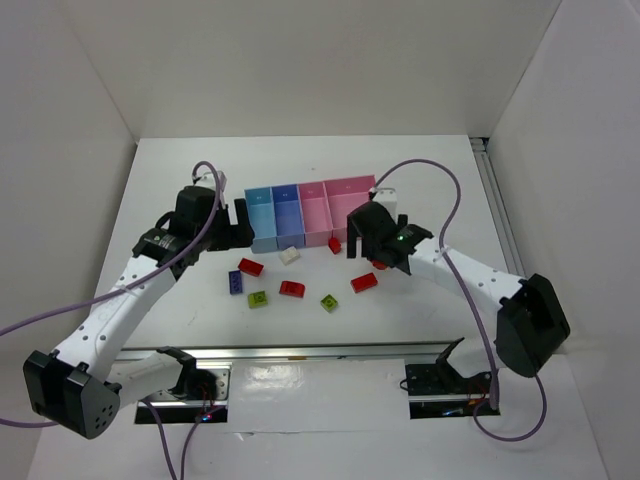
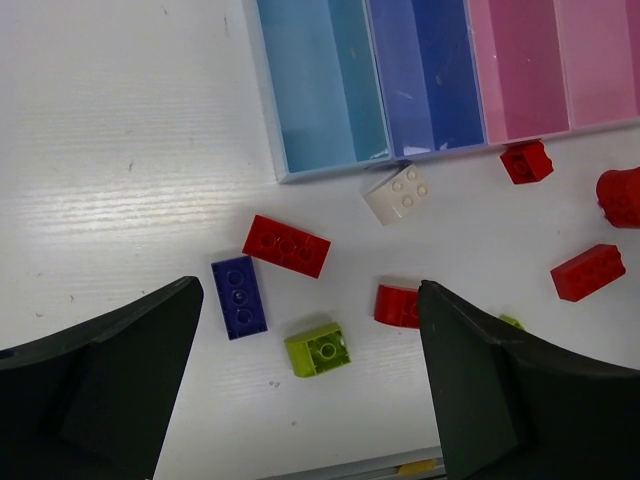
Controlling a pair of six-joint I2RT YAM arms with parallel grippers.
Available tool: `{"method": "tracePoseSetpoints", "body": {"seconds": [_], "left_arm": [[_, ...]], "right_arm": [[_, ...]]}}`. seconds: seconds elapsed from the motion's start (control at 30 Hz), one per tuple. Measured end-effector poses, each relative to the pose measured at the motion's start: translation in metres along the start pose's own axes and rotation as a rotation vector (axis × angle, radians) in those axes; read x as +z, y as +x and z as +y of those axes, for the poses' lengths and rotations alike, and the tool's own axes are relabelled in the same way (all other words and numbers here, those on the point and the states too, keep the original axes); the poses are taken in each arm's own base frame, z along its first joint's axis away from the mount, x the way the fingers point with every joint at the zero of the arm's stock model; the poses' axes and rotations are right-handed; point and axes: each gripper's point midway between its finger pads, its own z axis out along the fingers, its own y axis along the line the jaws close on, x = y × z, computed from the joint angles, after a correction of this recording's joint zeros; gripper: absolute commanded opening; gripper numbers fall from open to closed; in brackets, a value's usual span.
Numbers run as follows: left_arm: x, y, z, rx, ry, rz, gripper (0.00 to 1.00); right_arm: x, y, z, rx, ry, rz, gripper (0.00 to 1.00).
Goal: Sort the legos into containers by color
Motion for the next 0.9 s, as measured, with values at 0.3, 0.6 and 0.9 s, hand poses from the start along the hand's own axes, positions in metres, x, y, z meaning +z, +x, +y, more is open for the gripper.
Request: {"method": "tracePoseSetpoints", "body": {"seconds": [0.3, 0.6, 0.9], "left_arm": [[0.0, 0.002, 0.008, -0.047, -0.055, 0.0, 0.94], [0.001, 0.008, 0.008, -0.062, -0.055, 0.02, 0.94], [0.001, 0.014, 0.012, -0.056, -0.076, 0.042, 0.95]], "right_arm": [[-0.07, 0.089, 0.109, -0.313, -0.467, 0.11, 0.93], [-0.057, 0.153, 0.165, -0.688, -0.516, 0.151, 1.0], [-0.014, 0.135, 0.181, -0.809, -0.507, 0.09, 1.0]]}}
